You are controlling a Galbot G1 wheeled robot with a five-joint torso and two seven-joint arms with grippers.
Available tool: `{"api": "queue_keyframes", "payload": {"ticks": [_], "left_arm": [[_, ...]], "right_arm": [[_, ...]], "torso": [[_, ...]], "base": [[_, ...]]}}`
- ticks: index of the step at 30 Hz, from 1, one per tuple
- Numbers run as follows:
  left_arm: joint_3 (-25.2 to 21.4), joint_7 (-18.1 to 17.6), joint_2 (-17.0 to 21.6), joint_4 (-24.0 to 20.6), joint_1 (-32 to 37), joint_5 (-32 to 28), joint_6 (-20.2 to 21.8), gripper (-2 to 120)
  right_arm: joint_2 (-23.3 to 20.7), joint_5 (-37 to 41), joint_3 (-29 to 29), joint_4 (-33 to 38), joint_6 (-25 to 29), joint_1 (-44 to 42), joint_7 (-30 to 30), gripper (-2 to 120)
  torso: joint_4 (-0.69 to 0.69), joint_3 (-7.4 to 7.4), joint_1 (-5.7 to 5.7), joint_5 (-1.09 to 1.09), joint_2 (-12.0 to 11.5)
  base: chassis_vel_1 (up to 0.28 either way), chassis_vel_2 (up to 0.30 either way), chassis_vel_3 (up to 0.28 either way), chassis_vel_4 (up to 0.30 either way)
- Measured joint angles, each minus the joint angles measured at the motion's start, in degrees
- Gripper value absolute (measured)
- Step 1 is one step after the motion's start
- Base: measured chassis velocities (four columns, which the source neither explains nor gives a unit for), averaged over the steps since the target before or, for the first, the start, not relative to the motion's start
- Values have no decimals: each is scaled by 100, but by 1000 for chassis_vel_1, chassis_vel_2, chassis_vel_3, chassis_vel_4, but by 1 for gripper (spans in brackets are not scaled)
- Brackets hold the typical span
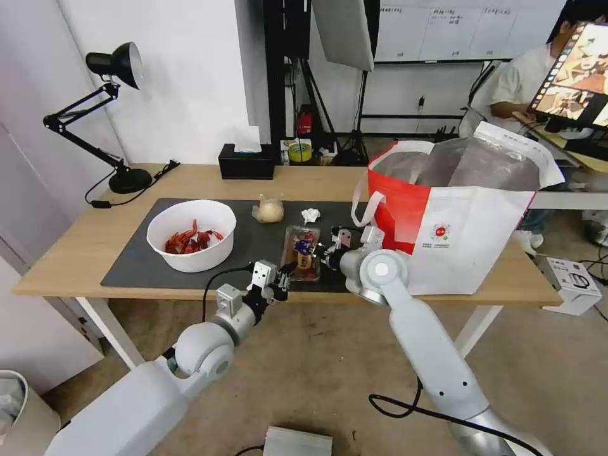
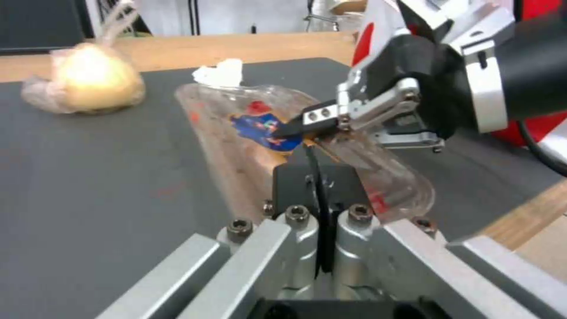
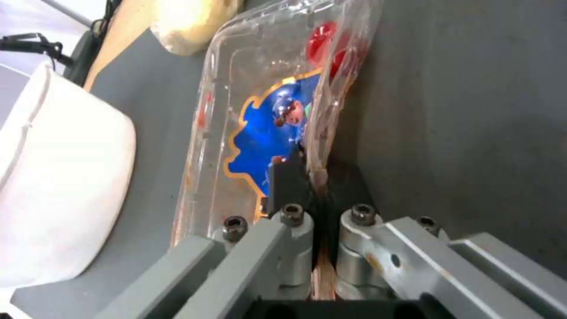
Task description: Pick up the trash from the table and place it into the takeout bag.
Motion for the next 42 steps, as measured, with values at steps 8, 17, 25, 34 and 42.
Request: {"api": "queue_keyframes", "payload": {"ticks": [8,17,25,34,42], "left_arm": [[-539,27,172,-234,506,18,-17,0],[-1252,-138,374,-806,1111,41,-47,10],[-1467,-369,355,-1152,1490,127,-119,33],[-1639,-700,346,-1190,1872,301,-454,69],[-1820,-686,225,-1159,2312,460,-577,98]], "right_arm": [[20,53,-12,-12,-2,80,8,0],[34,129,21,180,2,124,16,0],[-52,202,105,565,23,12,6,0],[-592,747,400,1493,27,-22,15,0],[-1104,1577,858,2285,132,213,265,0]], "torso": [[-3,0,0,-1,0],[-2,0,0,0,-1],[-2,0,0,0,-1],[-3,0,0,0,0],[-2,-1,0,1,0]], "base": [[0,0,0,0],[0,0,0,0],[0,0,0,0],[0,0,0,0],[0,0,0,0]]}}
